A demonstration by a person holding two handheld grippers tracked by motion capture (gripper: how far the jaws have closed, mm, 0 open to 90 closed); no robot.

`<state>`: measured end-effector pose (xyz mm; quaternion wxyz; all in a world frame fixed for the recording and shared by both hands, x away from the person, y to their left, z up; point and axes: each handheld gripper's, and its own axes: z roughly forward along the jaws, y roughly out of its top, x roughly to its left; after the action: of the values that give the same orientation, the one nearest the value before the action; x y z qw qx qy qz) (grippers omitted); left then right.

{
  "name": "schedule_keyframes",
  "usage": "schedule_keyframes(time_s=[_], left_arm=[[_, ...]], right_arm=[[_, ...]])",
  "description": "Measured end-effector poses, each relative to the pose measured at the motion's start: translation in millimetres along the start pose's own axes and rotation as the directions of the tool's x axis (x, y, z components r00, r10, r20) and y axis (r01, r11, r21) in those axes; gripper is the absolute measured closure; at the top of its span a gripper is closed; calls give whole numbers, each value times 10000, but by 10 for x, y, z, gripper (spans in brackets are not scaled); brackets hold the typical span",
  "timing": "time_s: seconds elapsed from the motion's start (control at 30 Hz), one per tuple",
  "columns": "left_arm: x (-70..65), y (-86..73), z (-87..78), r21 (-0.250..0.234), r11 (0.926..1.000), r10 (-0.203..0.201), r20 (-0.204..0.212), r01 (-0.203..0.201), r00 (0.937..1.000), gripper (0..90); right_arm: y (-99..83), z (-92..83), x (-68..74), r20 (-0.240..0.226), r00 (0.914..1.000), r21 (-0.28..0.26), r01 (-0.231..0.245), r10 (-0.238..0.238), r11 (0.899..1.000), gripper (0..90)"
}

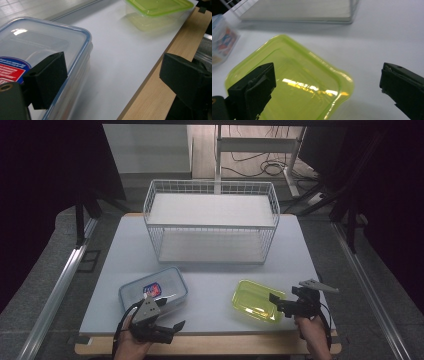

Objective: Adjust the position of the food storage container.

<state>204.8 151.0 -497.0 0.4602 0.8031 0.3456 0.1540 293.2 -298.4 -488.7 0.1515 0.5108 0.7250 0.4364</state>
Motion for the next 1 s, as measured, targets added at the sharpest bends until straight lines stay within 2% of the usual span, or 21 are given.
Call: schedule_keyframes(time_s=[0.03, 0.13, 0.2, 0.4, 0.63, 0.77, 0.87, 0.93, 1.0], left_arm=[[-8, -2, 9, -15, 10000, 24, 25, -24, 10000, 72], [-33, -8, 28, -14, 9997, 243, 22, -243, 9997, 64], [-39, -12, 32, -39, 9994, 351, 20, -351, 9994, 60], [7, -31, 22, -184, 9998, 73, 311, -68, 9995, 54], [11, -33, 26, -123, 9999, 64, 208, -61, 9998, 55], [11, -34, 29, -95, 9999, 71, 153, -69, 9999, 55], [14, -33, 23, -122, 9999, 67, 125, -66, 9999, 56], [16, -34, 22, -148, 9999, 58, 110, -56, 9999, 56], [17, -34, 21, -161, 9999, 50, 108, -49, 9999, 56]], right_arm=[[-6, 9, 13, -92, 9999, 86, 54, -54, 9999, 5], [-3, 46, 82, 247, 9991, 318, 342, -350, 9989, 5], [-5, 56, 126, 329, 9964, 433, 762, -776, 9962, 4], [8, 36, 241, 351, 9890, 439, 1422, -1438, 9889, 0], [4, -32, 331, -269, 9811, 819, 1930, -1914, 9778, 1], [2, -83, 421, -525, 9768, 1056, 2122, -2076, 9715, 150], [2, -139, 500, -868, 9726, 1136, 2247, -2156, 9678, 301], [7, -190, 553, -1235, 9624, 1206, 2567, -2420, 9590, 407], [1, -227, 605, -1401, 9531, 1208, 2853, -2682, 9508, 520]])
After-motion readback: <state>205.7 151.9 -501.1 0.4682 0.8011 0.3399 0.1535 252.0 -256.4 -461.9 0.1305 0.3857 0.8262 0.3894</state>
